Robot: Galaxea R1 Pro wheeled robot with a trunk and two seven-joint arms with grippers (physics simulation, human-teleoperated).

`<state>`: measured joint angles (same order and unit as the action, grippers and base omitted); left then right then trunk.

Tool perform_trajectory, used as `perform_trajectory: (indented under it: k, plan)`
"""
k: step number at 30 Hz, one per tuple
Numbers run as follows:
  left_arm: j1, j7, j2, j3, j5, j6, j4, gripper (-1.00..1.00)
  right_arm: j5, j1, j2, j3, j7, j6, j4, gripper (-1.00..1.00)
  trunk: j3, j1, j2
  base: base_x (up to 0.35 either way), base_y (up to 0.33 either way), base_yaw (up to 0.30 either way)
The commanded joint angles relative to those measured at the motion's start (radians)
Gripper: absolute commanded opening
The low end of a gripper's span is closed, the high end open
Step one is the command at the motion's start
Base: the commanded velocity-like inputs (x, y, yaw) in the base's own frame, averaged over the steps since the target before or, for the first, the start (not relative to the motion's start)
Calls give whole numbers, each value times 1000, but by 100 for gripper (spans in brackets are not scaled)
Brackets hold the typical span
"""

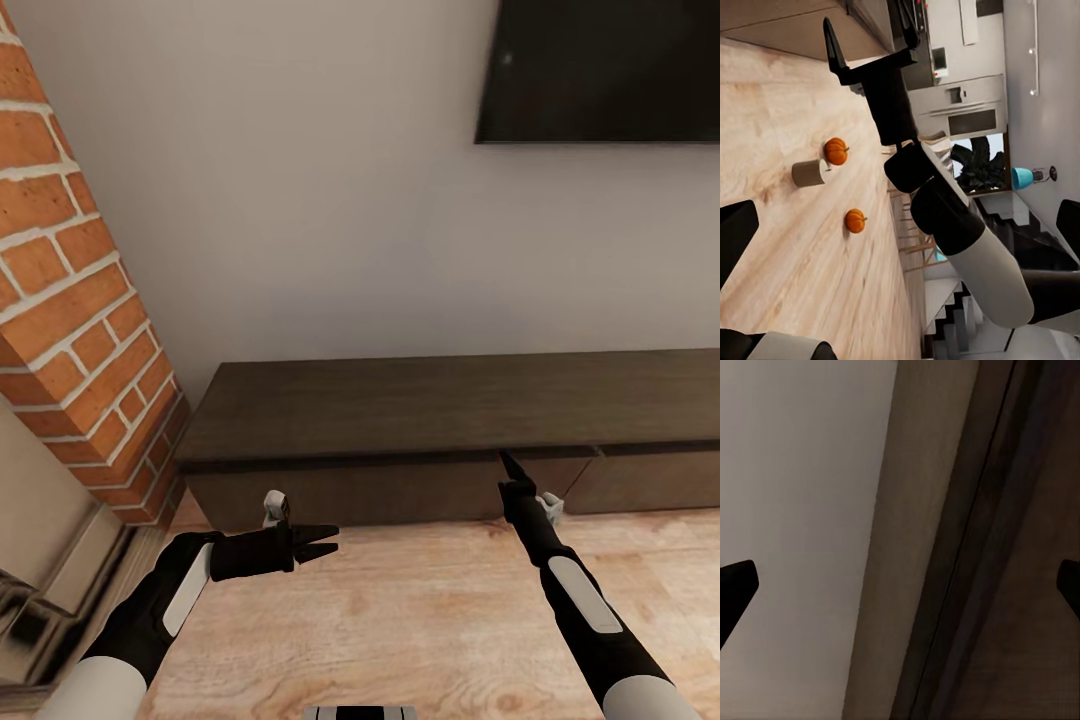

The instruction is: Place each of the two pumpkins and all three candles from the living room inside a cabinet in the living room (use any cabinet), then make sure every cabinet is closed, and position the cauldron so it is next to a table in the living room.

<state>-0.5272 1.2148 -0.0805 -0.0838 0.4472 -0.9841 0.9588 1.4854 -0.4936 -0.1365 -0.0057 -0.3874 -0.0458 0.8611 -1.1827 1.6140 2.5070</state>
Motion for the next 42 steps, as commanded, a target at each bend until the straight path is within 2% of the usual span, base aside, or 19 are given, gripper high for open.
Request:
perform_trajectory:
  k: [1,16,29,35,40,42]
  plan:
    - [-1,1,-1,-2,4,-6,0,100,10,0,0,0,-4,-5,0,100,-1,0,0,64,0,0]
    - [-1,2,-1,-1,4,-7,1,100,10,0,0,0,-5,-3,0,100,-1,0,0,9,0,0]
    - [-1,2,-1,-2,4,-7,1,100,10,0,0,0,-10,-3,0,100,-51,6,3,0,0,0]
    - [-1,2,-1,-2,5,-7,1,100,11,0,0,0,-101,-6,0,100,-51,6,3,0,0,0]
    - [-1,2,-1,-2,5,-7,1,100,9,0,0,0,-127,-7,0,100,-51,6,3,0,0,0]
    - [-1,2,-1,-2,5,-7,1,100,9,0,0,0,-131,-6,0,100,-59,7,4,0,0,0]
